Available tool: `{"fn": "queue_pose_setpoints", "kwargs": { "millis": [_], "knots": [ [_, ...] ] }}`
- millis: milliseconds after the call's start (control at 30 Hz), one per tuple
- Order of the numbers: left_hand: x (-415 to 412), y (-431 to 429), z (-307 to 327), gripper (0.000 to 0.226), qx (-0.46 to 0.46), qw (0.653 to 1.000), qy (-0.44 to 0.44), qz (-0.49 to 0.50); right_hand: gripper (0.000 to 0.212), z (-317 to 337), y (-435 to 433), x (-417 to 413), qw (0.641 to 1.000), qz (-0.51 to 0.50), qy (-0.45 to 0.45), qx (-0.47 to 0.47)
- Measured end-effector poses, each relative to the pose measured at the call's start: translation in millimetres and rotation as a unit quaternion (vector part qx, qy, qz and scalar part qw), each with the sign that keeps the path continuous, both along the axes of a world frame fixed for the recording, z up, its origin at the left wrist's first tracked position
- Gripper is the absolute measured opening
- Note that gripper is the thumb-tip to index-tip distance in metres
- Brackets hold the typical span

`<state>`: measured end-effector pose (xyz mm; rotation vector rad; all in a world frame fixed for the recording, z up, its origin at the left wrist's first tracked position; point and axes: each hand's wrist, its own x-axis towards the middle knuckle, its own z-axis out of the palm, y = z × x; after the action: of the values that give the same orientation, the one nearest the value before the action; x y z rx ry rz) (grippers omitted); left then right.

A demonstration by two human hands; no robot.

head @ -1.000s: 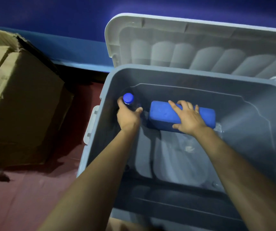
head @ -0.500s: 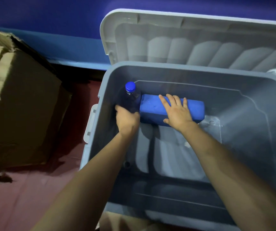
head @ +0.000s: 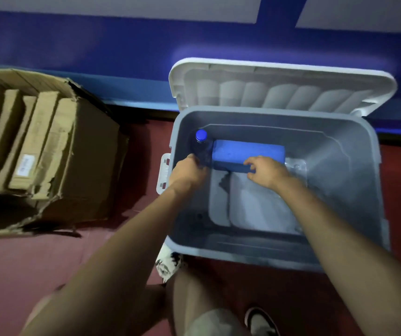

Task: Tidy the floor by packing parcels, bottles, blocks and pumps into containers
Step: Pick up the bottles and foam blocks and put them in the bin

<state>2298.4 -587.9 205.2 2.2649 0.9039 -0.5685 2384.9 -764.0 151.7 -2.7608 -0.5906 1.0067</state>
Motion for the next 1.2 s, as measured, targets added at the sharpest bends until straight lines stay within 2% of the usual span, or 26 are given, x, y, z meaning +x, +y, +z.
{"fn": "queue_pose_setpoints", "kwargs": {
  "millis": [167, 367, 567, 700, 900, 1067, 1200],
  "knots": [
    [-14.5, -6.0, 108.3, 0.038, 0.024, 0.987, 0.055, -0.149, 0.034, 119.1, -25.6, -28.2, 0.997, -0.024, 0.069, -0.020],
    [-33.7, -25.5, 251.6, 0.034, 0.061, 0.936, 0.112, -0.329, 0.034, 284.3, -59.2, -49.8, 0.997, -0.011, 0.075, -0.034],
    [-52.5, -49.1, 389.8, 0.035, 0.075, 0.907, 0.112, -0.398, 0.037, 430.3, -83.7, -67.2, 0.992, 0.073, 0.062, -0.080],
    [-56.4, -57.7, 461.9, 0.037, 0.101, 0.901, 0.068, -0.416, 0.036, 508.8, -89.0, -70.7, 0.986, 0.142, 0.003, -0.086],
    [-65.5, -59.8, 536.8, 0.032, 0.147, 0.901, 0.002, -0.407, 0.032, 578.2, -86.7, -82.0, 0.978, 0.189, -0.044, -0.071],
    [-80.5, -53.5, 563.6, 0.031, 0.150, 0.904, 0.000, -0.400, 0.033, 605.9, -83.0, -97.0, 0.983, 0.173, -0.041, -0.043],
    [-83.1, -47.0, 576.6, 0.031, 0.131, 0.903, -0.008, -0.410, 0.031, 620.4, -72.7, -108.6, 0.992, 0.123, -0.032, 0.010]
  ]
}}
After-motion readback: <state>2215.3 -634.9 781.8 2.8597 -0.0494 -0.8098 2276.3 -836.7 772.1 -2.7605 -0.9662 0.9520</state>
